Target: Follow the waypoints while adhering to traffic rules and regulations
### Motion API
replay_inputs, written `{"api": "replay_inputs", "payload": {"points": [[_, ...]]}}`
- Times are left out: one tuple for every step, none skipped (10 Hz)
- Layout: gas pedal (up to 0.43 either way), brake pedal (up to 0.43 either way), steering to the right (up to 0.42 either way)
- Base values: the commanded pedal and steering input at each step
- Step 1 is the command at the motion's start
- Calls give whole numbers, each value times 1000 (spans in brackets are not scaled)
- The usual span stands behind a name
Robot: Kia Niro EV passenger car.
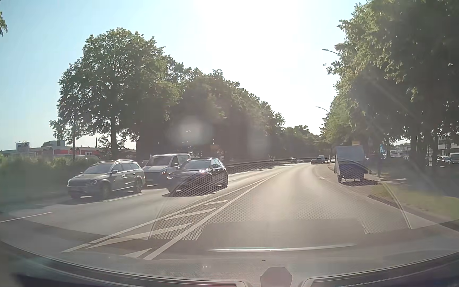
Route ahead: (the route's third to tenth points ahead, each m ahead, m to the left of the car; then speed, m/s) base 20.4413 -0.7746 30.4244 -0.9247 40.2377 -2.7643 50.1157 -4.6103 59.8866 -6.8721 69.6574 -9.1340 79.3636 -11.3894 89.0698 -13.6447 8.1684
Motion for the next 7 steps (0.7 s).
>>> {"api": "replay_inputs", "payload": {"points": [[319,6,55],[319,6,59],[319,6,61],[319,6,60],[319,6,58],[319,6,56],[319,6,53]]}}
